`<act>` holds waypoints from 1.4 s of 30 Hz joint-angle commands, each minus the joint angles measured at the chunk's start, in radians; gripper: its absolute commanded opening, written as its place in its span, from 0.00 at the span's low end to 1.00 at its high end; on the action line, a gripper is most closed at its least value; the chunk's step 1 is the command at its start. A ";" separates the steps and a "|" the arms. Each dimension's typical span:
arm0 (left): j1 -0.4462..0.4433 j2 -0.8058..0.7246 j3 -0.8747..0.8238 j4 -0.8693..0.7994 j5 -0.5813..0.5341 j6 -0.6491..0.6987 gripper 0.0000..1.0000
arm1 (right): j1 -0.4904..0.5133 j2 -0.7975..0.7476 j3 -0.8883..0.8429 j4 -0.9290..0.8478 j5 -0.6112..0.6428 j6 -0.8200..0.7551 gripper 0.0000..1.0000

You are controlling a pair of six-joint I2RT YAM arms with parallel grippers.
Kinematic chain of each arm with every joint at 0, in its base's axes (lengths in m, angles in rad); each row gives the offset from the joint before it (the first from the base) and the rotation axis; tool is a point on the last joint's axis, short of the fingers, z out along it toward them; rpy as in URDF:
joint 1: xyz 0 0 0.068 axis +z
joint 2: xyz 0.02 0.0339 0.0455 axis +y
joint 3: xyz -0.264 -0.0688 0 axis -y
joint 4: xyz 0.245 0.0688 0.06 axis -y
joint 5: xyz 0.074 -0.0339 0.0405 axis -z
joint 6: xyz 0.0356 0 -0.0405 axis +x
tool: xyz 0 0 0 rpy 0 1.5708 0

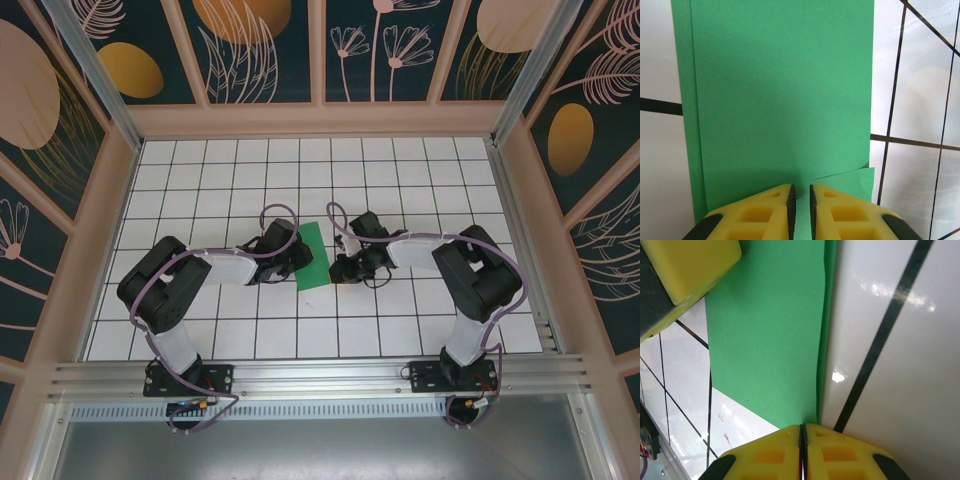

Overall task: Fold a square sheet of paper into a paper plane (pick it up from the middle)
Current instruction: Fold the triangle a second time at the center of the table.

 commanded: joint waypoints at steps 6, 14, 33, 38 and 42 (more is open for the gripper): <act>0.006 0.014 0.000 -0.074 -0.033 0.020 0.19 | -0.009 -0.064 0.043 -0.057 0.010 0.049 0.13; 0.007 0.012 0.009 -0.070 -0.021 0.026 0.19 | -0.006 0.028 0.099 -0.027 -0.003 0.053 0.13; -0.010 -0.104 -0.030 0.091 0.154 -0.021 0.22 | -0.005 0.112 0.090 -0.062 0.073 0.081 0.10; -0.021 -0.061 -0.032 0.094 0.173 -0.042 0.21 | -0.005 0.120 0.096 -0.071 0.081 0.082 0.10; -0.031 -0.016 -0.026 0.083 0.180 -0.057 0.21 | -0.004 0.122 0.097 -0.075 0.088 0.085 0.10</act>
